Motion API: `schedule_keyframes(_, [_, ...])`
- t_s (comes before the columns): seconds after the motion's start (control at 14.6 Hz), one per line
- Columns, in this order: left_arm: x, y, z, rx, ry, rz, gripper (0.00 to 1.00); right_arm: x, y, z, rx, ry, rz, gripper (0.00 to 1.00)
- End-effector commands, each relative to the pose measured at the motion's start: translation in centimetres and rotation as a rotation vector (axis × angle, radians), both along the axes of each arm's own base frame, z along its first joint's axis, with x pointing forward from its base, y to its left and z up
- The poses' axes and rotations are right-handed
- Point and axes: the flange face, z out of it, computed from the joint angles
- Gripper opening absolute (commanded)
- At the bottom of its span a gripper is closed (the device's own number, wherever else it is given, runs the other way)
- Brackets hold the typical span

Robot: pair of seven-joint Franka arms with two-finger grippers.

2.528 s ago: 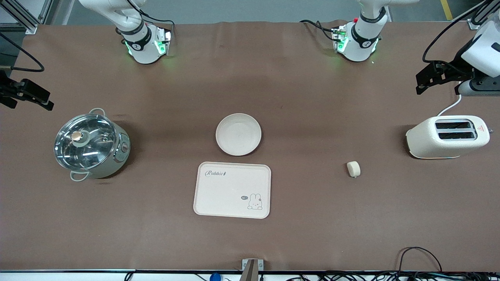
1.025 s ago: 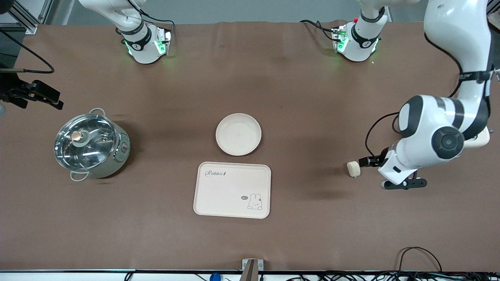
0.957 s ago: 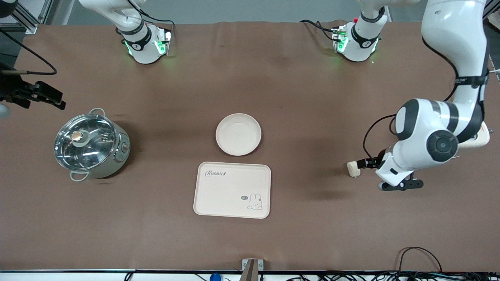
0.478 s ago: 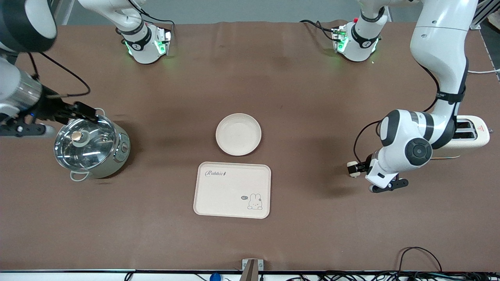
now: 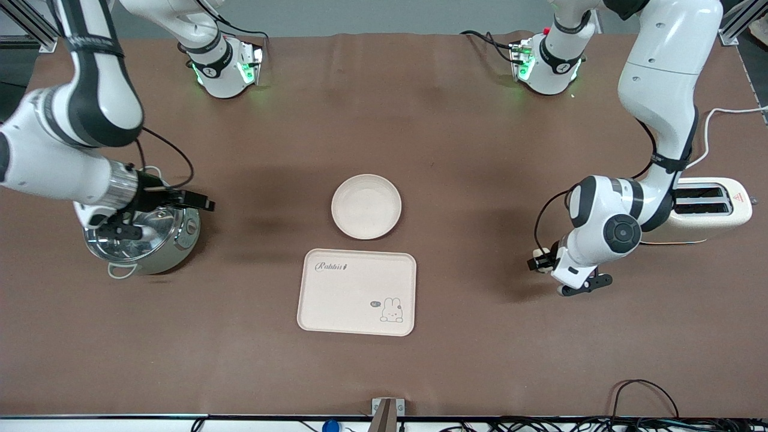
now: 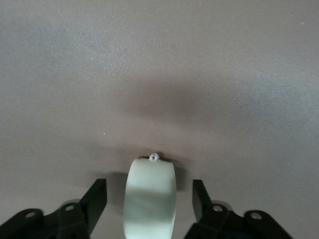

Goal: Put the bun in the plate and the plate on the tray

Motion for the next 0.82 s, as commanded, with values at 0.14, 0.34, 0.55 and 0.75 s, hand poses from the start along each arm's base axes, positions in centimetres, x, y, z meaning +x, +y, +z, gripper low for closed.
schedule_keyframes(0.14, [-0.2,-2.9,1.1,-0.030,-0.017,0.061,0.27,-0.3,6.4,-6.9,0.156,0.040,-0.050,1.00])
schedule_keyframes(0.34, [-0.7,-6.6,2.9,-0.062,-0.021,0.107,0.23,0.0,8.0,-10.5,0.182,0.010,-0.024,1.00])
schedule_keyframes(0.55, [-1.7,-12.4,7.4,-0.107,-0.026,0.150,0.24,-0.3,7.3,-14.6,0.322,-0.043,0.028,1.00])
schedule_keyframes(0.75, [-3.9,-20.9,10.4,-0.163,-0.006,0.211,0.24,-1.1,7.5,-16.4,0.350,-0.055,0.052,1.00])
